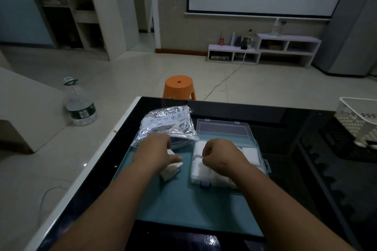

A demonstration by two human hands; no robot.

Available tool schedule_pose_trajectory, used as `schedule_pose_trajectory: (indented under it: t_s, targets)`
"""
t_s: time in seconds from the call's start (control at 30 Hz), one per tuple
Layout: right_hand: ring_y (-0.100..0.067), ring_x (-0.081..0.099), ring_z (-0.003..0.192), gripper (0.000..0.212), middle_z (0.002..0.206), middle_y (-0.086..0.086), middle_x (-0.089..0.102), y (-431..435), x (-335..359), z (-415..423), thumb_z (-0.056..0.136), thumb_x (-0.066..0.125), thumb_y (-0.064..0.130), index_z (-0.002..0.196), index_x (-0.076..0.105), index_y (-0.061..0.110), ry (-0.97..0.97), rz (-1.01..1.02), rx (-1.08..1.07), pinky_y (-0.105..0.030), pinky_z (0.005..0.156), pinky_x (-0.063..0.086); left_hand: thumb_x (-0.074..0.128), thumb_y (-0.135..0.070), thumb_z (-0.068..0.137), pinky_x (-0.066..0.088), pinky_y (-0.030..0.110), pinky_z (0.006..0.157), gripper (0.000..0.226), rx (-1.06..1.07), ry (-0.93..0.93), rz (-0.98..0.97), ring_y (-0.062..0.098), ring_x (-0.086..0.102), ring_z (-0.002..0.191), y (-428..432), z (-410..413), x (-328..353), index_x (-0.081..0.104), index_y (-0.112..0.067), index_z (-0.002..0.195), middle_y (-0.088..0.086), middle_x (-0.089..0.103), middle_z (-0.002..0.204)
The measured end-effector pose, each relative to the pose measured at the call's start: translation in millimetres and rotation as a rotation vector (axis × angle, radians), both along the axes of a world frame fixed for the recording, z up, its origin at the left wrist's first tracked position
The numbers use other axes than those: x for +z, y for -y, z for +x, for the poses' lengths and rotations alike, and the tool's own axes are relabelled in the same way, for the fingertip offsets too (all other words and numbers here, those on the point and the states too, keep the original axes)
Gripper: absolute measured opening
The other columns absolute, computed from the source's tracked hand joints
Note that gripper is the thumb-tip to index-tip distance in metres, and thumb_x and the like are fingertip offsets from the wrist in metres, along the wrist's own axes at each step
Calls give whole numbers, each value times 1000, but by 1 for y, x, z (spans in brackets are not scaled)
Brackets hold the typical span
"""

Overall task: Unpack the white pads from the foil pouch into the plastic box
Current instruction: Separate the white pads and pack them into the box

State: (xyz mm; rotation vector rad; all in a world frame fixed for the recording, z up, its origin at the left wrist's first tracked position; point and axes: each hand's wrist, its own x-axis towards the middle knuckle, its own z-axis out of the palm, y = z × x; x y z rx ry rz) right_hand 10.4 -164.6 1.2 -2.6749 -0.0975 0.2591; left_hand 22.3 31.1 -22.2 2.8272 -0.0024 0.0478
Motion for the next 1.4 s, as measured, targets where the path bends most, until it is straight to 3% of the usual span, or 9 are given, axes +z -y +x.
schedule_pose_trajectory:
  t_s: [0.2, 0.47, 0.53, 0.63, 0.97, 1.07, 1.23, 1.33, 1.4]
  targets:
    - [-20, 62, 93, 13, 101, 0, 69, 0, 1, 0, 85, 62, 21, 96, 69, 22, 3, -2, 5, -29, 76, 49, 78, -51, 65, 46, 35, 84, 53, -152, -75, 216, 26, 55, 106, 8, -6, -16, 54, -24, 103, 4, 56, 111]
    - [-20, 62, 95, 14, 103, -1, 69, -1, 1, -1, 85, 63, 21, 97, 70, 22, 3, -1, 12, -31, 79, 51, 69, -30, 79, 35, 26, 67, 18, -98, -78, 44, 23, 59, 92, 2, -4, -7, 52, -25, 84, 4, 66, 102]
    - [-21, 62, 96, 15, 104, 0, 69, -1, 1, -1, 84, 62, 20, 96, 70, 22, 5, -3, 11, -31, 80, 52, 60, -26, 87, 38, 28, 70, 9, -95, -45, 43, 25, 60, 96, 2, -4, -6, 56, -21, 93, 8, 66, 106]
    - [-21, 62, 95, 15, 103, -1, 69, -1, 2, -2, 84, 62, 19, 97, 71, 21, 3, -2, 7, -33, 81, 54, 49, -24, 93, 43, 33, 75, 19, -121, 1, 143, 30, 59, 102, 6, -5, -6, 55, -15, 108, 12, 65, 111]
    - [-20, 62, 96, 34, 112, -1, 66, 4, 6, 1, 86, 58, 20, 120, 59, 26, 90, 118, -73, -34, 82, 53, 49, -15, 88, 34, 34, 63, 21, 42, 336, 139, 34, 60, 91, 5, -12, 18, 57, -18, 107, 12, 68, 96]
    - [-20, 62, 97, 33, 113, -1, 67, 6, 7, 1, 88, 57, 20, 120, 58, 27, 103, 174, -113, -36, 83, 53, 53, -11, 85, 36, 32, 66, 27, 96, 310, -62, 34, 59, 93, 5, -8, 19, 58, -18, 111, 13, 68, 98]
    - [-11, 59, 85, 24, 111, 0, 63, 8, 12, 3, 97, 53, 29, 118, 59, 20, 156, 356, -133, -22, 66, 47, 62, -6, 85, 53, 34, 73, 18, 133, 61, -811, 23, 64, 84, 12, 0, 18, 62, -17, 98, 7, 68, 98]
    - [-16, 63, 93, 34, 117, -2, 63, 6, 16, 1, 98, 49, 41, 123, 57, 20, 102, 572, -169, -35, 80, 55, 60, 7, 86, 58, 39, 75, 21, 153, -106, -1159, 28, 65, 86, 15, 2, 16, 65, -8, 101, 20, 66, 107]
    - [-16, 63, 91, 38, 119, -4, 61, 4, 19, -2, 97, 53, 40, 128, 53, 19, -1, 700, -164, -34, 78, 55, 58, 9, 87, 57, 44, 79, 21, 141, -149, -1223, 30, 64, 88, 18, 4, 16, 66, -7, 97, 23, 66, 106]
